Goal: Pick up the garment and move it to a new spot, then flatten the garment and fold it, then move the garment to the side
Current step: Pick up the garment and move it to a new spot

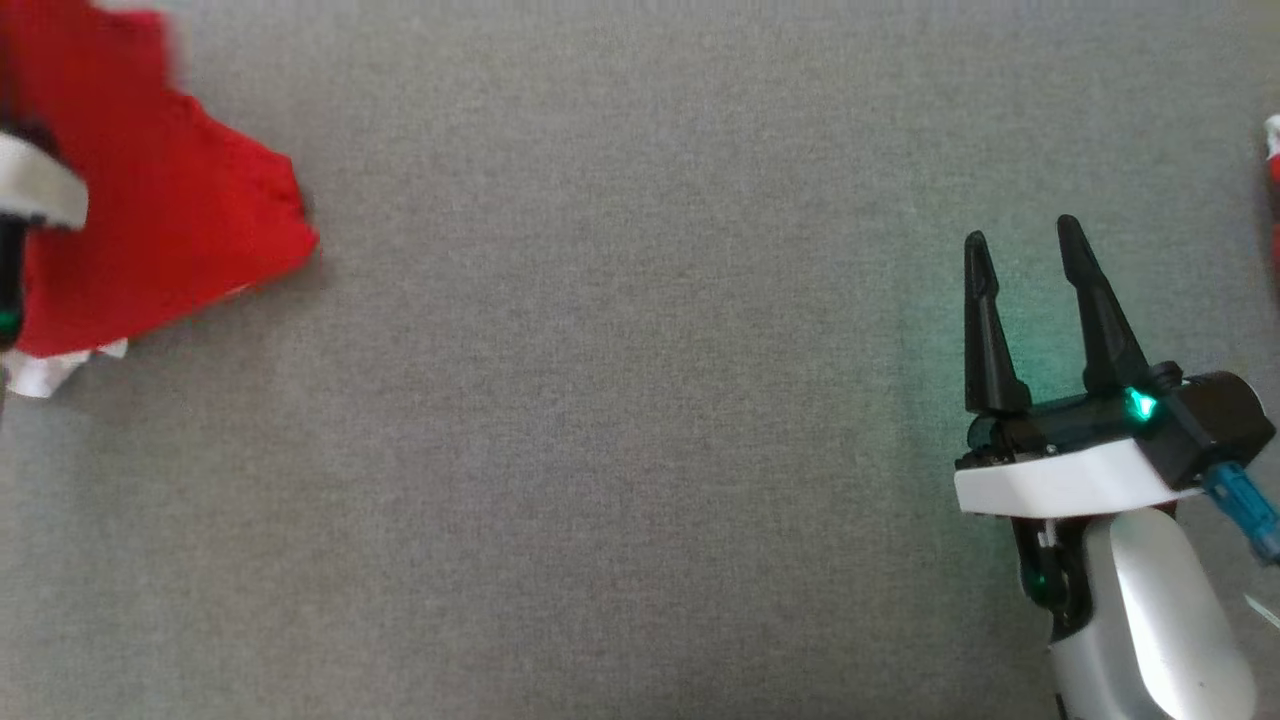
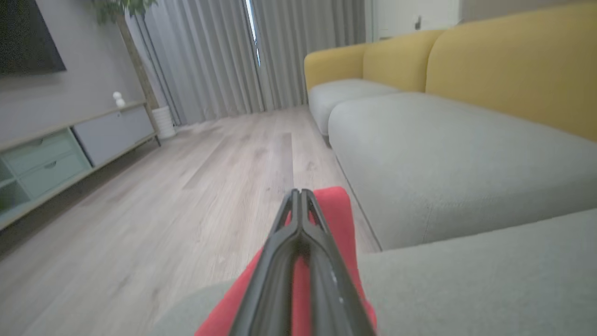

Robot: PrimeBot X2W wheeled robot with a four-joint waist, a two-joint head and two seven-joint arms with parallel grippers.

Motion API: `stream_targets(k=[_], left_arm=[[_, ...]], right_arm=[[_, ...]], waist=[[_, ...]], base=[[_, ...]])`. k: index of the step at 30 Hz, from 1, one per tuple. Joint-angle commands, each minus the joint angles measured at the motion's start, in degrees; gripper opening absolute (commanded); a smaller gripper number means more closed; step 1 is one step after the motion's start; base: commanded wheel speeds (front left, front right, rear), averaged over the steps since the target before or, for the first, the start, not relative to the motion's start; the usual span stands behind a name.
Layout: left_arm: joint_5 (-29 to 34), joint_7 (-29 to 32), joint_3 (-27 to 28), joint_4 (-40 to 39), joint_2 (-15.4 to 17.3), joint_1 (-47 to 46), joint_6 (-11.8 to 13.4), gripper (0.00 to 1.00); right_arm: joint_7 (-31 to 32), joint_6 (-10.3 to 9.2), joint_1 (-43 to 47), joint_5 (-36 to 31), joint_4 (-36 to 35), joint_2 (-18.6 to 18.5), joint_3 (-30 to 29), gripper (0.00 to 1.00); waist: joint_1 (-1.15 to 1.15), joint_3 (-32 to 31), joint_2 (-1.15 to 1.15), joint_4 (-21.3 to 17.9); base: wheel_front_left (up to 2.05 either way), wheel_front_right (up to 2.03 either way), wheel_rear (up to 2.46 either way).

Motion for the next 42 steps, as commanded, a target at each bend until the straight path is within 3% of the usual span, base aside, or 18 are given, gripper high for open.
stream_targets(k=[1, 10, 13, 19, 21, 28, 32, 34, 39, 42], left_arm=[[0.83, -1.89, 1.57, -3.42, 4.05, -2.86, 0.1, 0.0], [2.92, -3.53, 0.05, -18.61, 3.95, -0.78, 0.14, 0.0], [3.17, -1.58, -1.64, -24.34, 3.32, 1.18, 0.47, 0.0], [3.11, 3.16, -4.91, -35.66, 0.29, 2.96, 2.2, 0.0], [3.23, 4.62, -6.28, -39.59, -2.06, 2.19, 3.25, 0.0], [5.0, 5.98, -10.07, -39.56, -9.44, -3.5, 4.97, 0.0], [4.69, 7.68, -13.65, -34.45, -12.81, -4.87, 3.63, 0.0], [4.0, 8.75, -15.64, -32.08, -13.63, -4.11, 2.7, 1.0], [2.22, 7.3, -17.69, -29.15, -13.42, 0.35, 1.76, 1.0], [1.29, 4.47, -16.61, -28.66, -12.26, 3.98, 2.68, 1.0]], right_arm=[[-0.53, 0.37, -0.56, 0.56, -1.48, -0.07, 1.33, 1.0], [-0.53, 0.37, 0.15, 2.45, -0.57, -0.07, 2.16, 1.0], [-0.53, 0.37, 0.25, 3.22, -0.51, -0.07, 2.52, 1.0], [-0.54, 0.37, -0.17, 4.47, -0.79, -0.07, 3.32, 1.0], [-0.54, 0.37, -0.83, 5.17, -1.12, -0.07, 4.04, 1.0], [-0.54, 0.37, -2.9, 7.42, -2.02, -0.07, 6.1, 1.0], [-0.54, 0.37, -3.59, 8.72, -2.45, -0.07, 6.46, 1.0], [-0.54, 0.37, -3.63, 8.99, -2.58, -0.07, 6.27, 1.0], [-0.54, 0.37, -3.04, 8.58, -2.57, -0.07, 4.61, 1.0], [-0.54, 0.37, -2.65, 7.71, -2.37, -0.07, 3.75, 1.0]], waist=[[0.0, -1.43, 0.0, 0.1], [0.0, -6.0, 0.0, -1.05], [0.0, -7.13, 0.0, -2.22], [0.0, -7.6, 0.0, -5.75], [0.0, -7.08, 0.0, -8.32], [0.0, -4.87, 0.0, -14.89], [0.0, -3.92, 0.0, -17.3], [0.0, -3.67, 0.0, -17.66], [0.0, -4.12, 0.0, -16.08], [0.0, -5.14, 0.0, -13.88]], base=[[0.0, 0.0, 0.0], [0.0, 0.0, 0.0], [0.0, 0.0, 0.0], [0.0, 0.0, 0.0], [0.0, 0.0, 0.0], [0.0, 0.0, 0.0], [0.0, 0.0, 0.0], [0.0, 0.0, 0.0], [0.0, 0.0, 0.0], [0.0, 0.0, 0.0]])
